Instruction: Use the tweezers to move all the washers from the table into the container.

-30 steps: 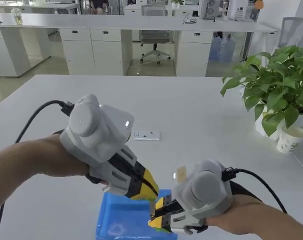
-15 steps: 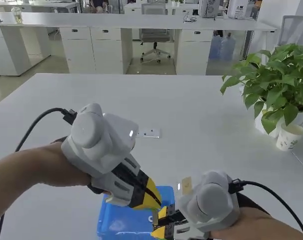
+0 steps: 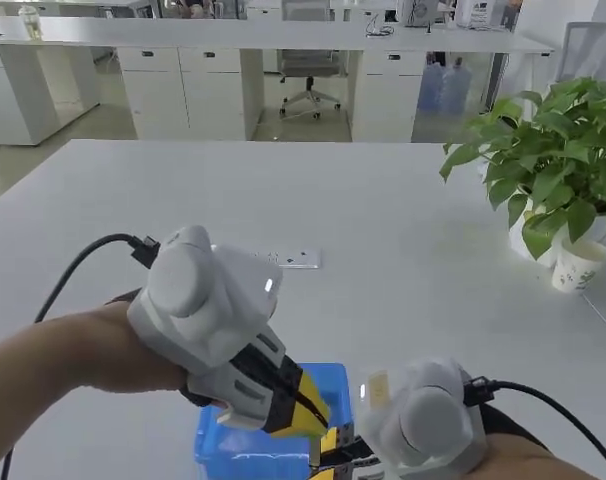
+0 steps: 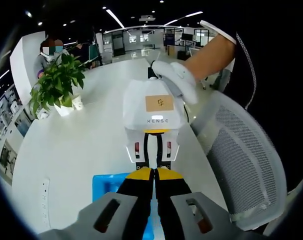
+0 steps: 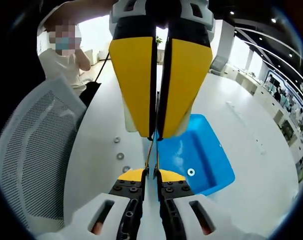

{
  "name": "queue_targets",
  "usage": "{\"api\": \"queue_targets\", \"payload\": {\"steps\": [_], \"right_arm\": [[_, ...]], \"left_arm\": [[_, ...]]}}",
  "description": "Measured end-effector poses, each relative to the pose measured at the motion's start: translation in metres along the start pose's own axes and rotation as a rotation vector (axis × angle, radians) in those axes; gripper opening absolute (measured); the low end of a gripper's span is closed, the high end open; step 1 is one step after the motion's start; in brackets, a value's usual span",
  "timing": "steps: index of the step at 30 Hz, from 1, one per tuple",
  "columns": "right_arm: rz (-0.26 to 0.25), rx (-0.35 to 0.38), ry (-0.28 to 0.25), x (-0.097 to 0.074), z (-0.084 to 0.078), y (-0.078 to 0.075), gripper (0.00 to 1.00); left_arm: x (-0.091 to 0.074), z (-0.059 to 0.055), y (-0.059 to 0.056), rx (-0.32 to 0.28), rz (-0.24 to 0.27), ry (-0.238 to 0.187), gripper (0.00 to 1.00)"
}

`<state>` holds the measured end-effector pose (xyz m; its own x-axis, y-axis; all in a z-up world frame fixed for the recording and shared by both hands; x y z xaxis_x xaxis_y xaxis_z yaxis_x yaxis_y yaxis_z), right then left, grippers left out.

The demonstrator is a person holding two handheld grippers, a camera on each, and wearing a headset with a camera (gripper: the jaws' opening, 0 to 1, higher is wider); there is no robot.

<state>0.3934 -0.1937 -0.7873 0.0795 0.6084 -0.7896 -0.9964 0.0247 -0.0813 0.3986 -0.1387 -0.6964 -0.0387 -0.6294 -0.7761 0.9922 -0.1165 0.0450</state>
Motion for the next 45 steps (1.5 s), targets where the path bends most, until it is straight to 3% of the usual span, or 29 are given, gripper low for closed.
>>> {"api": "queue_targets", "payload": {"steps": [18, 45], "right_arm": [[0.011, 0.026, -0.015, 0.018, -0.014, 0.018, 0.11], [0.055, 0.05, -0.013, 0.034, -0.017, 0.027, 0.12]], "left_arm": [[0.018, -0.014, -0.016, -0.002, -0.034, 0.013, 0.04], [0.027, -0.028, -0.024, -0.014, -0.069, 0.032, 0.05]]}}
Point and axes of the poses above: the centre of the closed fingertips' face, and the gripper's own axes: x roughly forward along the fingers, y roughly to its left, z roughly out of its top, the point moved 6 cm from there along -x, roughly backward along the fingers, and after that the axes turned 8 degrees about y, right-handed, at the moved point
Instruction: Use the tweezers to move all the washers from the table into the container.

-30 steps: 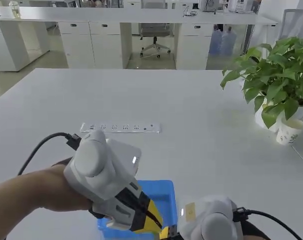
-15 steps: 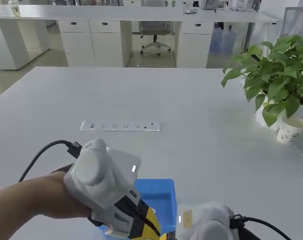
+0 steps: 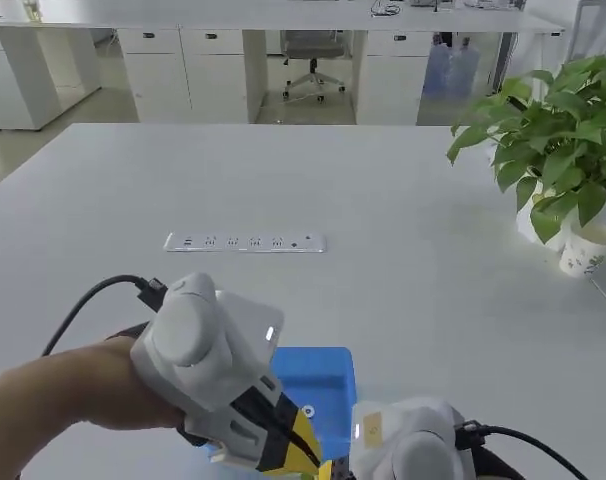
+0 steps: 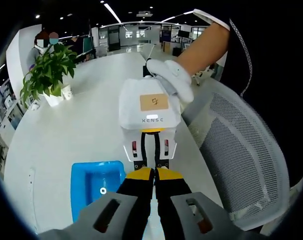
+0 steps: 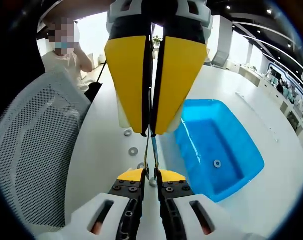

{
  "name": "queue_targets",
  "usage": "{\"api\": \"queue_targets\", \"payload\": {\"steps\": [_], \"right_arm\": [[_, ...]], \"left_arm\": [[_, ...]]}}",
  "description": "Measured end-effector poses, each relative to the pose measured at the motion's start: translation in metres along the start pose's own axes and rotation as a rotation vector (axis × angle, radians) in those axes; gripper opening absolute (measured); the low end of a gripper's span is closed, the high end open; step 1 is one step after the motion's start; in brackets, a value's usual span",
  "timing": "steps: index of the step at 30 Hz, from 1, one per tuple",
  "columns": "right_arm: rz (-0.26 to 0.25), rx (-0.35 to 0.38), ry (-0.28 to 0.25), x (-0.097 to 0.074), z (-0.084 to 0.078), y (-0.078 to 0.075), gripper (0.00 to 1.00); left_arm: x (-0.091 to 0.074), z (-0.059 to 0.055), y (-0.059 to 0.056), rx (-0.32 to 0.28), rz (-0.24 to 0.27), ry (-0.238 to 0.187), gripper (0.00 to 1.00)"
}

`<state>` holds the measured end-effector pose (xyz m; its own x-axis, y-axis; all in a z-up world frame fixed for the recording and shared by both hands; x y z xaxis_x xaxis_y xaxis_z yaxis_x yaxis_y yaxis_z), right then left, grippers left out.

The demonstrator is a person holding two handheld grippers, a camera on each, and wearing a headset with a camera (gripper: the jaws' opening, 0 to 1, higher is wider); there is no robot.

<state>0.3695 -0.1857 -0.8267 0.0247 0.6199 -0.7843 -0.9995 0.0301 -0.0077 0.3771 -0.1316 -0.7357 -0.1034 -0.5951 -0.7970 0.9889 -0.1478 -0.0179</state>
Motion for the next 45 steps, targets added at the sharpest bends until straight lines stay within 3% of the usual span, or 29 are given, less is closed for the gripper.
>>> {"api": "queue_targets", "payload": {"steps": [45], "right_arm": [[0.011, 0.009, 0.015, 0.0055, -0.0069, -0.0002, 0.12]], "left_arm": [[0.0091, -0.003, 0.0023, -0.007, 0.0, -0.005, 0.04]]}}
Point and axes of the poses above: the centre of the closed fingertips' face, and the gripper's own axes: x roughly forward along the fingers, y roughly to its left, z roughly out of its top, the point moved 6 cm from there along -x, roughly backward along the fingers, and after that the axes turned 8 degrees about y, right-handed, at the moved point
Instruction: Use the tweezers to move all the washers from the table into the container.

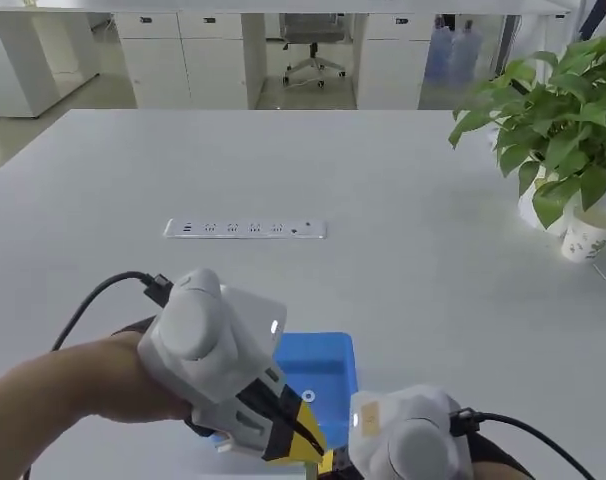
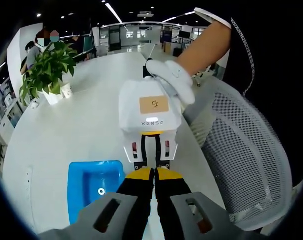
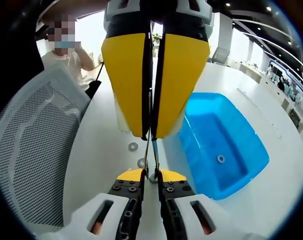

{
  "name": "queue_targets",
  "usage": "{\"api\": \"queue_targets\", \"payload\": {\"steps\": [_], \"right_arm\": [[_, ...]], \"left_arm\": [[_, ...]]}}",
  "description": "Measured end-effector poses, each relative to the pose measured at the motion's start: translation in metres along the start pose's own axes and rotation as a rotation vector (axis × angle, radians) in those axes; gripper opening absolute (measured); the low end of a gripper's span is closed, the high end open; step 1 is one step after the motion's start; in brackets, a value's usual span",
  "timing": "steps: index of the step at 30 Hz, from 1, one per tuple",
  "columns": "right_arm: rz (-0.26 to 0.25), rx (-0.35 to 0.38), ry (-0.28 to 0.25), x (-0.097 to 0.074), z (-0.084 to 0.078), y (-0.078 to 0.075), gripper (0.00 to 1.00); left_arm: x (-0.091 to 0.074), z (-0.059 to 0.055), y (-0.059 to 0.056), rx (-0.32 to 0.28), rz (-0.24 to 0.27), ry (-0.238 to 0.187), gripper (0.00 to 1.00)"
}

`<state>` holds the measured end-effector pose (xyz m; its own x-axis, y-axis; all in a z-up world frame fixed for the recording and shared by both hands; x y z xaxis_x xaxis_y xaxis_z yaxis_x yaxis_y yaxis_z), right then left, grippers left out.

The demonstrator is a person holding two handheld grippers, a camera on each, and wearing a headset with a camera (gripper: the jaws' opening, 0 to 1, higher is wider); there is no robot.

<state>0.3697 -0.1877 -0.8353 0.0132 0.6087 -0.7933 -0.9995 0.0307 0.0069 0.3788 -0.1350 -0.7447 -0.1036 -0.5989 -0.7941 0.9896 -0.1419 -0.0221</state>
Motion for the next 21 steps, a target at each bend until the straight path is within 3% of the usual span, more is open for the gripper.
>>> {"api": "queue_targets", "payload": {"steps": [21], "right_arm": [[-0.003, 0.015, 0.009, -0.0002, -0.0007, -0.0009, 0.1]], "left_arm": [[0.0008, 0.0005, 0.0012, -0.003, -0.006, -0.001, 0.04]]}}
Point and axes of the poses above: the centre of the closed fingertips' face, and the gripper's own axes: x roughly forward along the fingers, y roughly to its left, z roughly out of its top, the point moved 6 cm from there along -x, roughly backward along the fingers, and after that the axes turned 8 degrees about y, right-handed, at the moved point
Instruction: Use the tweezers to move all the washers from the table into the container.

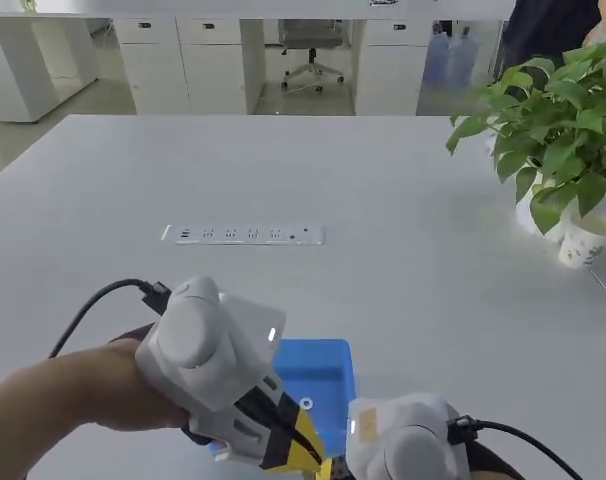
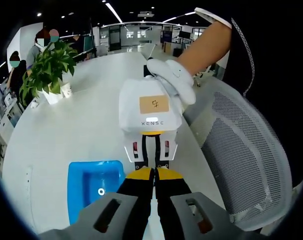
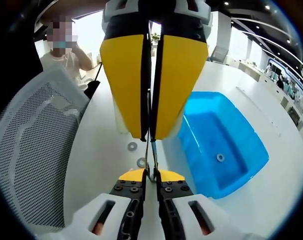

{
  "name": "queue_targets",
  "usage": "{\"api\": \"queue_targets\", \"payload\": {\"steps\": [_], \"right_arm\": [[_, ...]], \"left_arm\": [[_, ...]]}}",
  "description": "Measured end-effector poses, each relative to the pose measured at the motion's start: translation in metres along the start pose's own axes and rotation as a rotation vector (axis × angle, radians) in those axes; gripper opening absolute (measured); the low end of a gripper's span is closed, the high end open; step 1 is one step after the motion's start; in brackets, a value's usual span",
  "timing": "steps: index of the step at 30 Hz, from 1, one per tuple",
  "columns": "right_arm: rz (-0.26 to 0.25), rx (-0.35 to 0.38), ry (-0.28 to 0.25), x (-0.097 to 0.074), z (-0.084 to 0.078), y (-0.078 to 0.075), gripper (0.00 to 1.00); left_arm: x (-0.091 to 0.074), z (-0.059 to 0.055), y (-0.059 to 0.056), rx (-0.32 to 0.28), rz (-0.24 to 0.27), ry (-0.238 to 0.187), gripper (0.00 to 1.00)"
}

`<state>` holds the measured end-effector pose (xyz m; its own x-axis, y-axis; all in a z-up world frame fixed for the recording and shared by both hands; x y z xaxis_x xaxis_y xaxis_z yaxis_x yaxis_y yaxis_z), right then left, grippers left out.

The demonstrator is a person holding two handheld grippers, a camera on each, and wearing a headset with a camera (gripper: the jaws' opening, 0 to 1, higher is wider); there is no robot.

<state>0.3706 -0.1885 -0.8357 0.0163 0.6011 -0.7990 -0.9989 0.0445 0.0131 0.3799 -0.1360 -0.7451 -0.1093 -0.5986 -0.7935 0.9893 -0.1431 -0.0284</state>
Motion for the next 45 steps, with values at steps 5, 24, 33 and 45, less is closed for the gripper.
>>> {"api": "queue_targets", "payload": {"steps": [5, 24, 33, 45], "right_arm": [[0.004, 0.013, 0.001, -0.001, 0.0, 0.0, 0.09], [0.009, 0.015, -0.004, -0.001, 0.0, 0.002, 0.09], [0.009, 0.004, -0.008, -0.006, 0.004, 0.002, 0.09], [0.014, -0.012, -0.01, -0.017, 0.012, 0.0, 0.09]], "left_arm": [[0.001, 0.001, 0.001, 0.0, -0.003, -0.001, 0.04], [-0.001, 0.001, 0.0, 0.0, -0.012, 0.012, 0.04], [-0.006, 0.004, -0.001, -0.002, -0.013, 0.003, 0.04], [-0.017, 0.01, 0.0, -0.006, -0.008, -0.008, 0.04]]}}
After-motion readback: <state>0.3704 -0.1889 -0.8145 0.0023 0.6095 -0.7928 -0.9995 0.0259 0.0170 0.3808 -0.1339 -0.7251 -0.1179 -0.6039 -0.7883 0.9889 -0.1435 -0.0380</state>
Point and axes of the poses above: the centre of the closed fingertips' face, and the gripper's own axes: x roughly forward along the fingers, y roughly to its left, z roughly out of its top, the point moved 6 cm from there along -x, roughly backward along the fingers, and after that the axes turned 8 degrees about y, right-handed, at the moved point
